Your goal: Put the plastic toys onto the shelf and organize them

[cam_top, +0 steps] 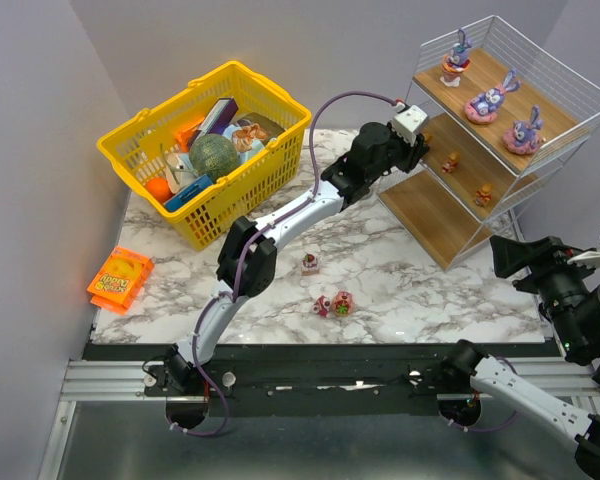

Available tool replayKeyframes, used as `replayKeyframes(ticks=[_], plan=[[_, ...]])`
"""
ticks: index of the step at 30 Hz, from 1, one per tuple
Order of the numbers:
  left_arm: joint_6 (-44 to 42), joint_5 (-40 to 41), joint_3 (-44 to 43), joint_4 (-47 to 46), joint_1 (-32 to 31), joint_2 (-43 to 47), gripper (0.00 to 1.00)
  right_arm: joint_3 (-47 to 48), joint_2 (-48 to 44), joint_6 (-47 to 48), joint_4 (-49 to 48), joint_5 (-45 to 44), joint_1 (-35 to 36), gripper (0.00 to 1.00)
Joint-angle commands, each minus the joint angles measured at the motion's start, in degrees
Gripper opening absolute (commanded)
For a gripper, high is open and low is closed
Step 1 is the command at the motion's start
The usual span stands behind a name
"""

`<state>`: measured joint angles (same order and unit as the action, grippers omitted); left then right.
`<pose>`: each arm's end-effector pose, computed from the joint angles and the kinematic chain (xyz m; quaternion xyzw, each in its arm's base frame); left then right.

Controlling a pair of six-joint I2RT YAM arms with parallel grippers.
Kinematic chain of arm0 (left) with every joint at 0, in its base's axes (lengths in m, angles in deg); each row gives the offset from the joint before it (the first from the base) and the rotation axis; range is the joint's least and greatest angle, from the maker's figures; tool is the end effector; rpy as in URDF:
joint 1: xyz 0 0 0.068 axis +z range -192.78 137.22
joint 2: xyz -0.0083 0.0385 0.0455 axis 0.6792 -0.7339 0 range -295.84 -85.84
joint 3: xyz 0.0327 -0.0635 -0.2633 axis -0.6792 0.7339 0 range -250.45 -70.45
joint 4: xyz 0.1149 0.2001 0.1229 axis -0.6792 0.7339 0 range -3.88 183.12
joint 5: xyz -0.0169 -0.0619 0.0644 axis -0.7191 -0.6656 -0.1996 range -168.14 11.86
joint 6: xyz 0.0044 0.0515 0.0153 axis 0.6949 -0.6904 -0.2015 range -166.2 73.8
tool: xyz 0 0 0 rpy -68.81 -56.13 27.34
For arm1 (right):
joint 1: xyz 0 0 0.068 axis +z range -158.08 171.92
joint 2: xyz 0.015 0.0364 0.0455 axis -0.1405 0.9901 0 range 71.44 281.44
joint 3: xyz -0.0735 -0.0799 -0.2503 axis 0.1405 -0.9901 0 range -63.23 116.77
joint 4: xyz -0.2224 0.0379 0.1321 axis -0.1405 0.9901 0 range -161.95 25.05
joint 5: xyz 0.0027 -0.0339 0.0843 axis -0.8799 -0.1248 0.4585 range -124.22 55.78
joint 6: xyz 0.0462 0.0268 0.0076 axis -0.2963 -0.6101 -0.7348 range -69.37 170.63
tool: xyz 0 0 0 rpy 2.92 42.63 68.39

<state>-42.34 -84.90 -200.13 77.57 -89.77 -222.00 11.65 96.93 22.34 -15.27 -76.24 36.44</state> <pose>0.3856 -0.4196 0.3323 0.2942 0.6289 -0.3454 0.6314 0.0133 -0.0204 0.4393 0.1356 0.7272 0.1494 0.6561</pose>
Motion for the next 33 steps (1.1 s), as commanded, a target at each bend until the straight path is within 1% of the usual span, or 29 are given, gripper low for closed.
replayKeyframes(ticks=[1, 12, 21, 22, 23, 27, 33], plan=[[-0.6, -0.9, -0.3, 2.3, 0.0, -2.7, 0.0, -0.8, -1.0, 0.1, 1.6, -2.1, -0.1, 0.74], [-0.3, -0.7, -0.1, -0.1, 0.0, -3.9, 0.0, -0.8, -1.3, 0.2, 1.7, -2.2, 0.0, 0.74], [-1.0, 3.4, -1.4, -2.7, -0.1, -6.0, 0.0, -0.7, -1.1, 0.3, 2.0, -2.3, -0.1, 0.74], [-0.9, 3.8, -1.5, -3.0, 0.0, -6.4, 0.03, -0.7, -1.2, 0.3, 2.2, -2.4, 0.0, 0.74], [-0.7, 3.4, -1.5, -3.1, 0.0, -6.5, 0.04, -0.5, -1.2, 0.2, 2.3, -2.5, -0.1, 0.74], [-0.9, 3.1, -3.0, -2.6, 0.1, -7.7, 0.05, -0.6, -1.2, 0.0, 2.6, -2.8, -0.1, 0.74], [-0.6, 3.4, -3.0, -2.3, 0.5, -8.2, 0.06, -1.0, -1.4, -1.0, 3.2, -3.2, -0.1, 0.74]])
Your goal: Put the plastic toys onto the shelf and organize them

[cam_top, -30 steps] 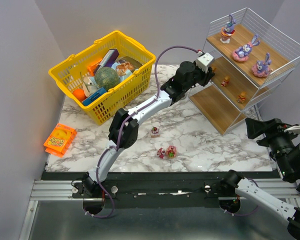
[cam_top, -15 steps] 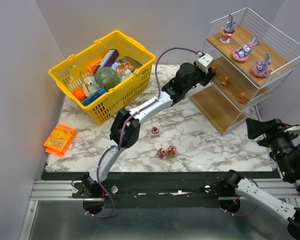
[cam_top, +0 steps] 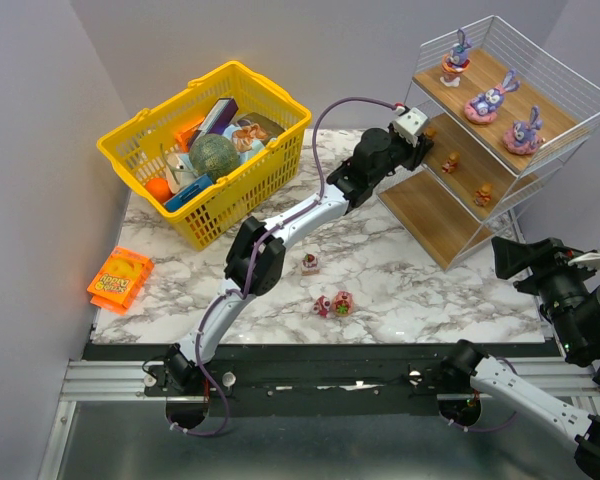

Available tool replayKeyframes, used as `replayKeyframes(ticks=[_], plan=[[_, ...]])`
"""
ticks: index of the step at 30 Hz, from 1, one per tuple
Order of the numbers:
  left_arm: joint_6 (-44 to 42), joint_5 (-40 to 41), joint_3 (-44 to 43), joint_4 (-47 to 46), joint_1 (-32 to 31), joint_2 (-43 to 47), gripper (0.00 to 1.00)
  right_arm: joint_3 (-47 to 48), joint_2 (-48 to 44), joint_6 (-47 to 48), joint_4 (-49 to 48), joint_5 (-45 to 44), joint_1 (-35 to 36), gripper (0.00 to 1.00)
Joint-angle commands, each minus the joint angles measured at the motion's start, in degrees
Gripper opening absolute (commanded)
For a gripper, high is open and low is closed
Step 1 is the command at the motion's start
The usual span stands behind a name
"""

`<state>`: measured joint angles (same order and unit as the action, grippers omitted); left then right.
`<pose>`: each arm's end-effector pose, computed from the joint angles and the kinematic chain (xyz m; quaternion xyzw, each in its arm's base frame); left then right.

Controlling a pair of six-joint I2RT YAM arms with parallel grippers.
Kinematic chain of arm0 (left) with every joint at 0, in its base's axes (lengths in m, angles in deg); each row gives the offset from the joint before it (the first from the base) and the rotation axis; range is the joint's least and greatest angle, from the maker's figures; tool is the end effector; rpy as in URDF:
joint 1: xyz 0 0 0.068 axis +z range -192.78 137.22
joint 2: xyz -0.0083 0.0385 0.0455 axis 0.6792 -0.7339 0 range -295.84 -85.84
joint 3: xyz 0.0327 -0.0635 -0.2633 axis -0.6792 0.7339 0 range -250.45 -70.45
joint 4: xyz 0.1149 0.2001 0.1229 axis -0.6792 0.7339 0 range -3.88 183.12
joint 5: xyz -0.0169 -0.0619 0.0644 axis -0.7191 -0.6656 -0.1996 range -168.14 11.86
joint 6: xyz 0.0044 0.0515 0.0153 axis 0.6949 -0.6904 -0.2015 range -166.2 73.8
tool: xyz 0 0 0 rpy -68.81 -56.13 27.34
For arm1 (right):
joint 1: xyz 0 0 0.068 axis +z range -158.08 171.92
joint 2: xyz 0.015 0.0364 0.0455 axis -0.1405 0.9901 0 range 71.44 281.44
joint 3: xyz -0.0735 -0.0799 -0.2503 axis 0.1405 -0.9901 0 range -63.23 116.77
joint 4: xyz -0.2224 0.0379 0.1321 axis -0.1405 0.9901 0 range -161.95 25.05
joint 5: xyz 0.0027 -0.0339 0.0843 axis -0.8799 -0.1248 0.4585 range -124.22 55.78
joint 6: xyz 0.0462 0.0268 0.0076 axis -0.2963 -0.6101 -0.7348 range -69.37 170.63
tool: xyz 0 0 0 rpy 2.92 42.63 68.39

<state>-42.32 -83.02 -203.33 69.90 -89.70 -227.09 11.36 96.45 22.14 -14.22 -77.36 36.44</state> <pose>0.3976 -0.4297 0.3175 0.2707 0.5989 -0.3483 0.6684 0.0120 -0.0224 0.4363 0.1405 0.7294 0.1390 0.6549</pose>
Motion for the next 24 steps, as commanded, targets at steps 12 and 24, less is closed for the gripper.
replayKeyframes(ticks=[12, 24], plan=[[0.2, 1.4, 2.9, 5.7, 0.6, 0.4, 0.31, -0.8, -1.1, -0.8, 2.2, -2.5, -0.1, 0.74], [-1.1, 0.9, 7.4, 4.3, 0.6, 5.6, 0.57, -0.8, -2.1, -0.4, 2.2, -2.7, -0.1, 0.74]])
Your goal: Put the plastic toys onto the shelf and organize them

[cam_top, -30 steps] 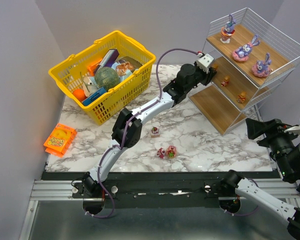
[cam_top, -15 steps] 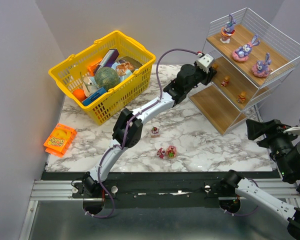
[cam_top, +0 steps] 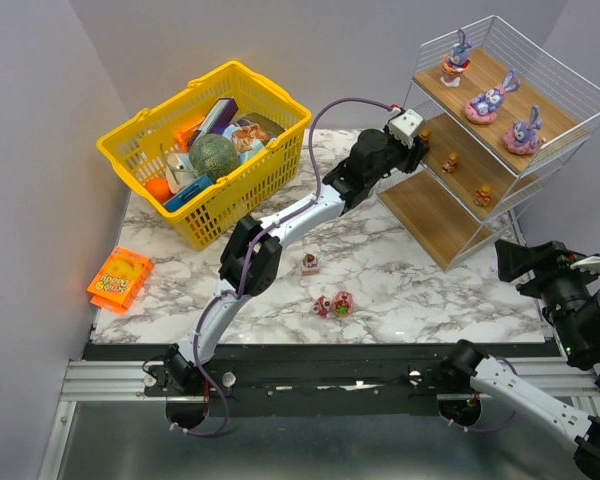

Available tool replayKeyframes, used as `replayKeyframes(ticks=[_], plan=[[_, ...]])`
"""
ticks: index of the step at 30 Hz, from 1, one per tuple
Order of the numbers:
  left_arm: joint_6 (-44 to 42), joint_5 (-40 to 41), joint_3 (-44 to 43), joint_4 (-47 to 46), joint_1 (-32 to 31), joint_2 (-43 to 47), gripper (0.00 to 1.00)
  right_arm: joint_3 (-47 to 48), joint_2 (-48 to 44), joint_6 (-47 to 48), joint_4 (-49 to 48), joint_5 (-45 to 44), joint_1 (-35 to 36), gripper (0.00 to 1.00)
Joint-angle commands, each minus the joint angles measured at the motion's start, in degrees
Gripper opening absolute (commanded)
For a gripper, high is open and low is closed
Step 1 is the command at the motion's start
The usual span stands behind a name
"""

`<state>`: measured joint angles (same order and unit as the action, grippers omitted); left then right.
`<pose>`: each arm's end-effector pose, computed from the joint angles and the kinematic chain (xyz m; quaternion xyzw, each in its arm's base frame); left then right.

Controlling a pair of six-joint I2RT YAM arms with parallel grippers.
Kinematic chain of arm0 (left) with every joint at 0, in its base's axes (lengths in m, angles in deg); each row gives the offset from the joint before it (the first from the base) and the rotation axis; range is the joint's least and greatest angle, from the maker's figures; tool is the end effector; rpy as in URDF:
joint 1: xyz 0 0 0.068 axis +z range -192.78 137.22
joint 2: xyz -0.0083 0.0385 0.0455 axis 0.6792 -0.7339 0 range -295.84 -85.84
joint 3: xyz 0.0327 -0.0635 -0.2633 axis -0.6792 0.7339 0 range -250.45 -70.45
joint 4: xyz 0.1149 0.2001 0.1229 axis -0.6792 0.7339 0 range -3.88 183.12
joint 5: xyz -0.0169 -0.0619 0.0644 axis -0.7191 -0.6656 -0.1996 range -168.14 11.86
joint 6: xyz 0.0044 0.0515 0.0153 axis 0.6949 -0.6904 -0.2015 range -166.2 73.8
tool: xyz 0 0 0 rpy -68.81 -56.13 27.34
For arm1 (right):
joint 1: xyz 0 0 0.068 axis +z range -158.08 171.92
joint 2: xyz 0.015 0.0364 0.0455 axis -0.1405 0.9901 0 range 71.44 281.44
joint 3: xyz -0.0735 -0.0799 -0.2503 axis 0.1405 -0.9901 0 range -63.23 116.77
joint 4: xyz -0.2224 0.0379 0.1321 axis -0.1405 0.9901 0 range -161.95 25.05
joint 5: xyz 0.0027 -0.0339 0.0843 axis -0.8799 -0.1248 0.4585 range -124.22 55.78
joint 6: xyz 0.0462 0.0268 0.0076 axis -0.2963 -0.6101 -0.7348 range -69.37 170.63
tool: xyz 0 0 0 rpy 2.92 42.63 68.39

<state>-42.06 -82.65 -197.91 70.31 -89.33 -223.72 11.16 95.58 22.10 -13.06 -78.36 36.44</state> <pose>0.3944 -0.4206 0.3156 0.2704 0.6165 -0.3403 0.6565 0.0089 -0.0261 0.4332 0.1448 0.7301 0.1304 0.6550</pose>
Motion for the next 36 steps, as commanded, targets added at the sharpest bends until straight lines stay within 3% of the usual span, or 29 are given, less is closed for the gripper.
replayKeyframes(ticks=[1, 9, 15, 18, 22, 26, 31, 36], plan=[[-1.4, 0.4, 2.2, 3.9, 0.2, 2.7, 0.61, -0.6, -1.3, -0.4, 1.0, -1.7, 0.0, 0.74], [-1.8, 0.5, 3.5, 3.7, 0.3, 4.4, 0.76, -0.9, -2.1, -0.9, 1.1, -0.9, -0.1, 0.74], [-2.0, 2.4, 12.9, -1.5, 0.3, 10.5, 0.98, -0.8, -2.1, -1.1, 1.4, -0.4, -0.1, 0.74], [-1.9, 3.4, 18.6, -2.8, 0.2, 15.3, 0.99, -1.0, -2.1, -1.0, 1.4, -0.3, 0.0, 0.75], [-1.4, 6.1, 37.3, -10.9, -1.3, 28.4, 0.99, -3.2, -1.9, -0.8, 1.3, 0.8, -0.1, 0.75], [-0.4, 8.5, 49.7, -12.1, -2.1, 39.2, 0.99, -5.4, -1.7, -2.0, 1.4, 3.0, -0.1, 0.75], [3.2, 9.9, 62.9, -7.3, -2.3, 53.9, 0.99, -8.6, -1.4, -1.8, -1.3, 6.2, -0.1, 0.76], [8.2, 16.5, 68.5, 4.3, -2.3, 64.0, 0.99, -15.0, 1.4, 1.2, -7.3, 16.5, -0.1, 0.77]])
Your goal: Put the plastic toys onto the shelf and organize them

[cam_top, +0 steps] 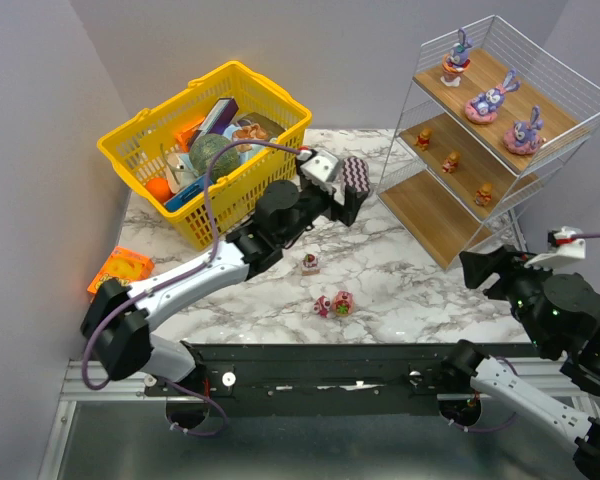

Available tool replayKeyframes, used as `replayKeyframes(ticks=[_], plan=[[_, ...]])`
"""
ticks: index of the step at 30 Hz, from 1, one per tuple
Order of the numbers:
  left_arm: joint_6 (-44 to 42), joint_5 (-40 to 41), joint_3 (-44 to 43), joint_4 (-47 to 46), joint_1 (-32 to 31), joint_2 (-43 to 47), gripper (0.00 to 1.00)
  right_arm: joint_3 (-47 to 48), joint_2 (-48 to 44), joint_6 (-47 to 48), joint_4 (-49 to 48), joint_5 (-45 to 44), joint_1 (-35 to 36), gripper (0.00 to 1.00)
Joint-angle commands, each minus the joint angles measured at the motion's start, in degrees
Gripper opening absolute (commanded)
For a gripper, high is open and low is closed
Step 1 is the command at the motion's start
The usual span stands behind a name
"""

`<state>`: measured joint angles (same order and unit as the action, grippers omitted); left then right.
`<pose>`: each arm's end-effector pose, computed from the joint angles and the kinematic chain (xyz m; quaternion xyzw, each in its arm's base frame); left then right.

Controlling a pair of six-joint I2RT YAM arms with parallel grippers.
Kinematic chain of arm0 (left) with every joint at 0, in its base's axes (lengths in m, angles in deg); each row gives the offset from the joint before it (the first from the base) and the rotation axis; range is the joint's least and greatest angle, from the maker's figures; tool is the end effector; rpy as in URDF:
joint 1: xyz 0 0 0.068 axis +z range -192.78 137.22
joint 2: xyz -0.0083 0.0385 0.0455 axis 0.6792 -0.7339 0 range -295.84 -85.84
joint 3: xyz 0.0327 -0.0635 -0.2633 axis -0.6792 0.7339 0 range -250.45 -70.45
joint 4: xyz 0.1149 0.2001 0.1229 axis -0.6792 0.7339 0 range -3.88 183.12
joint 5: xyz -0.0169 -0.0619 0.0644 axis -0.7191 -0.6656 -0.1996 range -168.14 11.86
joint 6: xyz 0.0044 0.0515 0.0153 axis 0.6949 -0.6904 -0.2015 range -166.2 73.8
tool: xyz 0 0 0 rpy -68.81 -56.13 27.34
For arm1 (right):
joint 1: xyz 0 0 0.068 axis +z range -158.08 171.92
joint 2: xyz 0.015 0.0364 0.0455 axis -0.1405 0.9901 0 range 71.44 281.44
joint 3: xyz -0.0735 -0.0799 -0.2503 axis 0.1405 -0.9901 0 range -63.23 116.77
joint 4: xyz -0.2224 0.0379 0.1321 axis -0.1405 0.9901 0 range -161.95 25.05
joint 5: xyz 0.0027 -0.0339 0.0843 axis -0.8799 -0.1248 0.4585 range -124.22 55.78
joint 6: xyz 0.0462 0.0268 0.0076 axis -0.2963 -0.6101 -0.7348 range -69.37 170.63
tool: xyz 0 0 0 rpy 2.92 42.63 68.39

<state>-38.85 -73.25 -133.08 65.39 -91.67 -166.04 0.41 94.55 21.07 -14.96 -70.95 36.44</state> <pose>0.2232 -0.2512 0.3630 0.2145 0.6531 -0.3162 0.6538 0.0311 0.0007 0.3928 0.0880 0.7784 0.1407 0.6055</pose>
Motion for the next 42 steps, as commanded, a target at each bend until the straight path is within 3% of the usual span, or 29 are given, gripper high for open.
replayKeyframes(ticks=[1, 9, 13, 19, 23, 29, 36, 42], plan=[[6.6, 7.8, 5.1, 11.0, 0.0, 9.4, 0.99, -5.2, 4.1, 2.6, -7.7, 11.3, -0.1, 0.77], [16.3, 12.3, 13.4, 30.9, -0.2, 23.7, 0.99, -14.5, 16.2, 0.1, -18.0, 28.7, -0.1, 0.76], [19.8, 14.1, 20.4, 34.0, -0.1, 31.8, 0.99, -19.1, 19.5, 1.6, -25.3, 34.7, 1.3, 0.73], [20.1, 15.3, 24.0, 36.6, -0.2, 37.9, 0.99, -25.7, 27.0, 4.5, -32.5, 39.2, 6.8, 0.73], [17.5, 14.8, 24.0, 37.8, 0.0, 37.8, 0.99, -28.0, 33.9, 5.5, -36.0, 36.7, 13.6, 0.72], [13.5, 14.9, 22.3, 37.9, -0.1, 33.7, 0.99, -28.3, 42.5, 7.3, -40.3, 32.3, 17.9, 0.7], [9.7, 13.9, 21.1, 37.2, -0.1, 31.7, 0.99, -25.6, 48.2, 7.8, -39.6, 22.7, 18.3, 0.69], [8.2, 13.7, 22.1, 36.7, 0.0, 33.3, 0.99, -23.1, 51.6, 9.2, -38.3, 21.0, 18.5, 0.68]])
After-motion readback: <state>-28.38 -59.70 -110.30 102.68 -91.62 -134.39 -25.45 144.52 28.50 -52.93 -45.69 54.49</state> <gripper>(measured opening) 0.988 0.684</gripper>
